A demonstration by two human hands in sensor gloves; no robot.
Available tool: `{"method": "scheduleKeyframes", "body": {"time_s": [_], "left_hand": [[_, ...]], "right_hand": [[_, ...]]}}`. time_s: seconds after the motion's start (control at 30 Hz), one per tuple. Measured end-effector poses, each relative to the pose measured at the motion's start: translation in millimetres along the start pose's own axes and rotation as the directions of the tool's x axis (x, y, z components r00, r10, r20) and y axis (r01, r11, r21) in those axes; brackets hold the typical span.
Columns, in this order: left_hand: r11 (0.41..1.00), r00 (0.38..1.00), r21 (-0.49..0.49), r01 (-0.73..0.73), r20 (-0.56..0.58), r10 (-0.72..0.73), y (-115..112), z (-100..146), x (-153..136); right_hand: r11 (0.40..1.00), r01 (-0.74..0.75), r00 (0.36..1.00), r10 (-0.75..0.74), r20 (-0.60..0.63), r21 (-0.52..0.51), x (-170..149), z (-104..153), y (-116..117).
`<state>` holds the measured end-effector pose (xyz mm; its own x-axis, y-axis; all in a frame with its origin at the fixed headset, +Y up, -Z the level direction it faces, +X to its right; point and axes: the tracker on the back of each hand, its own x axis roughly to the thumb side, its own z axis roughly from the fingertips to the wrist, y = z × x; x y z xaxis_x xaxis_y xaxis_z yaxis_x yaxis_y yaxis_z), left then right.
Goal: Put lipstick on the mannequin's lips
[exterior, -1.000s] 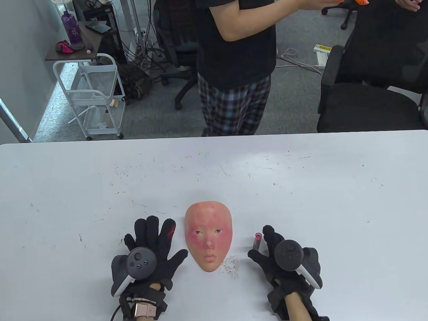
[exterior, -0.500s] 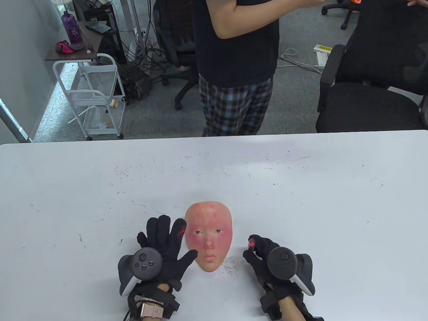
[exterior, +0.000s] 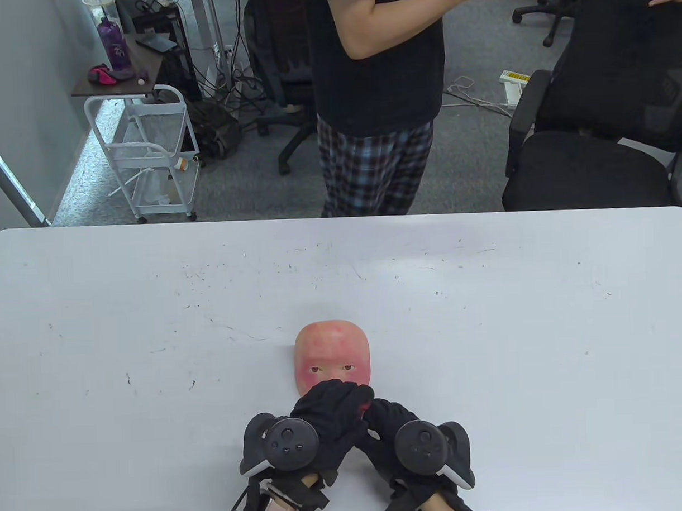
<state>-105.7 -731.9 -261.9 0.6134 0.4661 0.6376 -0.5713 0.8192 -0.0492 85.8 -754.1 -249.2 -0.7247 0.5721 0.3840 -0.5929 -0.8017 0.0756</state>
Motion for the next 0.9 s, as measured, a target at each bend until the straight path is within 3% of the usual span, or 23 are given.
{"method": "scheduleKeyframes", "body": {"time_s": [0.1, 0.23, 0.33, 0.4, 0.47, 0.6, 0.9], "left_hand": [[0.996, 0.997, 0.046, 0.071, 0.027, -0.073, 8.1, 1.0, 1.1], [0.999, 1.0, 0.053, 0.0, -0.014, 0.001, 12.9, 2.6, -5.5], [0.985, 0.995, 0.159, -0.069, -0.065, 0.08, 29.7, 9.9, -19.0], [0.978, 0.987, 0.204, -0.038, -0.144, 0.068, 44.7, 18.1, -31.8], [0.981, 0.965, 0.172, 0.085, -0.258, -0.039, 53.4, 27.1, -48.1], [0.975, 0.866, -0.037, 0.221, -0.453, -0.213, 47.9, 40.3, -80.0], [0.963, 0.807, -0.189, 0.194, -0.527, -0.266, 30.6, 40.8, -101.2]], "right_hand": [[1.0, 0.029, 1.0, -0.029, -0.004, -0.001, -2.6, 0.0, 0.1], [1.0, 0.026, 1.0, -0.026, 0.002, 0.011, -0.7, -0.7, -0.2], [0.992, -0.121, 0.992, 0.122, -0.034, 0.04, -5.6, -0.3, 1.3], [0.997, -0.077, 0.996, 0.078, -0.051, 0.027, -10.6, -0.6, 1.2], [0.999, -0.04, 0.998, 0.041, -0.055, 0.007, -12.1, -0.7, -0.2], [0.998, -0.058, 0.997, 0.058, -0.055, 0.001, -11.8, -0.3, -0.3], [0.999, -0.053, 0.997, 0.053, -0.057, 0.008, -11.9, -0.5, 0.4]]}}
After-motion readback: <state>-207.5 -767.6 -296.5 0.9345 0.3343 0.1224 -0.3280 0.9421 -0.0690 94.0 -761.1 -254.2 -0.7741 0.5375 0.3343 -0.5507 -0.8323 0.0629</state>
